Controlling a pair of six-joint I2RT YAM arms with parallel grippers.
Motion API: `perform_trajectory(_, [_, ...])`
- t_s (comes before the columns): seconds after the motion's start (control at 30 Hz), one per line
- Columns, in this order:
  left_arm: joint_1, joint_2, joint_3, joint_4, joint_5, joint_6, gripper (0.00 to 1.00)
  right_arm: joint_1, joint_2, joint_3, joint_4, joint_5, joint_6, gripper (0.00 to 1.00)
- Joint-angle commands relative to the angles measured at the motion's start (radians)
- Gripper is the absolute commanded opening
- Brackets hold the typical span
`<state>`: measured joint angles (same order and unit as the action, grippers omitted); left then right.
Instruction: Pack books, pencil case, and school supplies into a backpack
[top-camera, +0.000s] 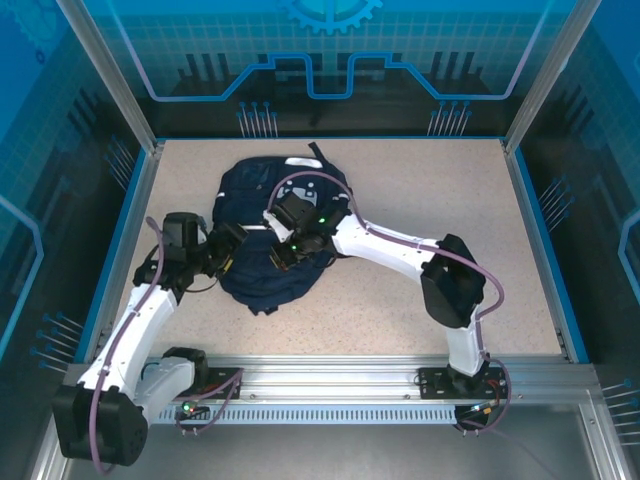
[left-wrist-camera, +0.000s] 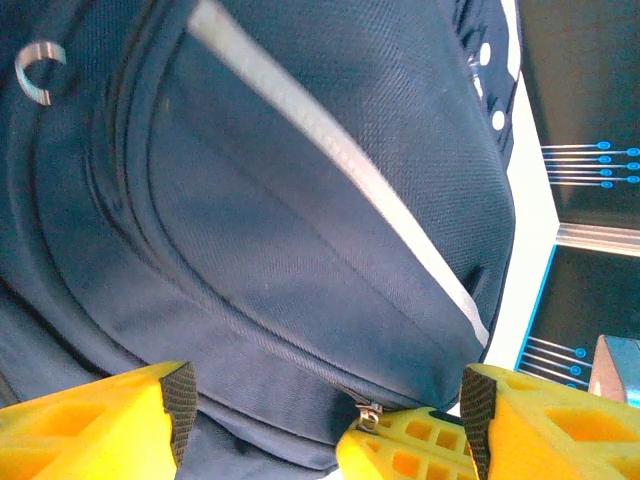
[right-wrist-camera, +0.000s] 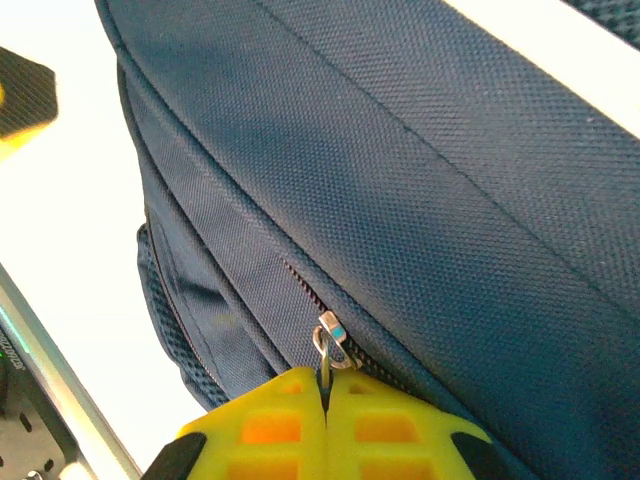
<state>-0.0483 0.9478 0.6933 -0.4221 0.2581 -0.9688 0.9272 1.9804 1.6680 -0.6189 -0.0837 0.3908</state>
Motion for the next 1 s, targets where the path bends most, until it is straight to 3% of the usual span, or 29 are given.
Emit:
perform_trajectory(0.0, [0.008,0.027,-0.046,0.087,0.043,-0.084,0.70,0.011,0.035,0.051,0.036,-0.030,0.026,0.00])
perform_trajectory(0.2, [0.008,0.127,-0.063,0.228,0.084,-0.125,0.64,0.021,0.023,0.033,0.039,-0.045,0.026,0.00])
perform_trajectory(0.3, [0.007,0.171,-0.063,0.275,0.085,-0.136,0.56,0.025,0.008,0.015,0.039,-0.038,0.023,0.00])
perform_trajectory(0.43, [0.008,0.211,-0.061,0.295,0.065,-0.134,0.32,0.028,-0.026,-0.021,0.017,0.020,0.021,0.00])
perform_trajectory(0.63, [0.008,0.224,-0.064,0.260,0.023,-0.079,0.01,0.014,-0.074,-0.078,-0.117,0.254,0.017,0.00])
perform_trajectory(0.77, [0.008,0.220,-0.065,0.227,0.023,-0.037,0.00,-0.026,-0.129,-0.147,-0.169,0.363,0.012,0.00])
perform_trajectory(0.97, [0.008,0.220,-0.050,0.120,0.041,0.048,0.00,-0.118,-0.205,-0.248,-0.138,0.379,-0.046,0.00])
